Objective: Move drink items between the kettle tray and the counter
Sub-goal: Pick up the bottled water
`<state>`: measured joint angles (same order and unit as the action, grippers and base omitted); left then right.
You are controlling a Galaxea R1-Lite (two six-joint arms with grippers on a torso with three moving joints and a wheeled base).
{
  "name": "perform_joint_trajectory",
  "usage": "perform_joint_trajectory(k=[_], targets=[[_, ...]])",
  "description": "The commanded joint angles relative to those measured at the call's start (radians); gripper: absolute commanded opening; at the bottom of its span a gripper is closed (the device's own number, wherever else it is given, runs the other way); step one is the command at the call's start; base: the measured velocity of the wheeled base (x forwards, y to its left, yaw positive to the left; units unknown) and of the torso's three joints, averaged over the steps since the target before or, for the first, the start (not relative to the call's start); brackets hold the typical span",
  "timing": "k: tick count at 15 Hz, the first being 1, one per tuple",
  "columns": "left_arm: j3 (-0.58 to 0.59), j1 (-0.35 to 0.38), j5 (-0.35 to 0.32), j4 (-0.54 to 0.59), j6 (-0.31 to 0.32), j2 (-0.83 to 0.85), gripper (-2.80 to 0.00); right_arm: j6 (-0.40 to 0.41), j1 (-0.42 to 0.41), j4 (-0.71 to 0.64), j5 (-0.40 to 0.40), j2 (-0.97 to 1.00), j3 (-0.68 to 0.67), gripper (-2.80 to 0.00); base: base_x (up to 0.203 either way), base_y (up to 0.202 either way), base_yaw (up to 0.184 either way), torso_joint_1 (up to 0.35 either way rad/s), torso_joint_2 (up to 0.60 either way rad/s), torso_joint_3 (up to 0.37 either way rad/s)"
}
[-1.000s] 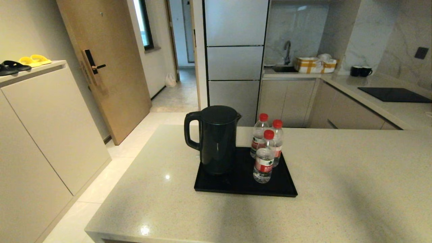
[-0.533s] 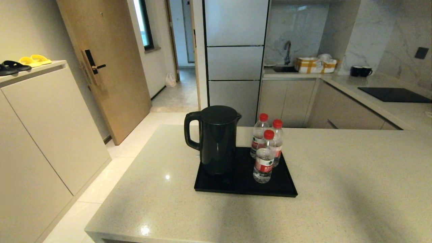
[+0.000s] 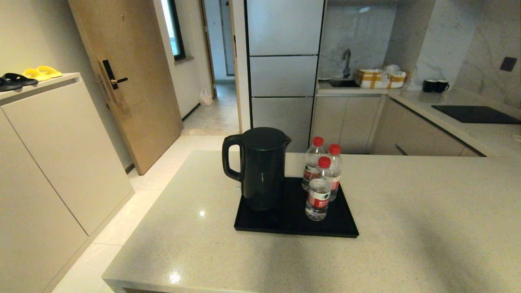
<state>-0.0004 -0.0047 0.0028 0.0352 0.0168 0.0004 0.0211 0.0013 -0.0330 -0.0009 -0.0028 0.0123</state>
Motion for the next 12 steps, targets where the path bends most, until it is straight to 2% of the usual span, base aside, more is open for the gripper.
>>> perform_joint_trajectory(k=[1, 3, 6, 7, 8, 9, 10, 11, 12], targets=[[0.000, 0.000, 0.000, 0.000, 0.000, 0.000, -2.80, -0.007, -0.001, -0.008, -0.002, 0.003, 0.003, -2.80, 0.000, 0.000, 0.000, 0.000, 0.00, 0.000], [0.000, 0.000, 0.000, 0.000, 0.000, 0.000, -2.80, -0.007, -0.001, -0.014, -0.010, 0.022, 0.056, -2.80, 0.000, 0.000, 0.000, 0.000, 0.00, 0.000], [0.000, 0.000, 0.000, 0.000, 0.000, -0.002, -2.80, -0.071, -0.001, -0.054, -0.002, 0.209, 0.355, -2.80, 0.000, 0.000, 0.000, 0.000, 0.00, 0.000], [0.000, 0.000, 0.000, 0.001, 0.000, -0.001, -2.80, -0.077, -0.001, -0.105, 0.022, 0.265, 0.439, -2.80, 0.000, 0.000, 0.000, 0.000, 0.00, 0.000], [0.000, 0.000, 0.000, 0.000, 0.000, 0.000, -2.80, -0.057, -0.003, -0.189, 0.048, 0.290, 0.484, -2.80, 0.000, 0.000, 0.000, 0.000, 0.00, 0.000], [-0.001, 0.000, 0.000, 0.001, 0.000, -0.001, -2.80, -0.004, -0.002, -0.288, 0.066, 0.285, 0.494, -2.80, 0.000, 0.000, 0.000, 0.000, 0.00, 0.000], [0.000, 0.000, 0.000, 0.001, 0.000, -0.002, -2.80, 0.109, -0.003, -0.358, 0.096, 0.275, 0.496, -2.80, 0.000, 0.000, 0.000, 0.000, 0.00, 0.000], [0.000, 0.000, 0.000, 0.000, 0.000, 0.000, -2.80, 0.188, -0.004, -0.408, 0.183, 0.272, 0.498, -2.80, 0.000, 0.000, 0.000, 0.000, 0.00, 0.000], [0.000, 0.000, 0.000, 0.000, 0.000, -0.002, -2.80, 0.201, -0.009, -0.438, 0.294, 0.289, 0.507, -2.80, 0.000, 0.000, 0.000, 0.000, 0.00, 0.000]])
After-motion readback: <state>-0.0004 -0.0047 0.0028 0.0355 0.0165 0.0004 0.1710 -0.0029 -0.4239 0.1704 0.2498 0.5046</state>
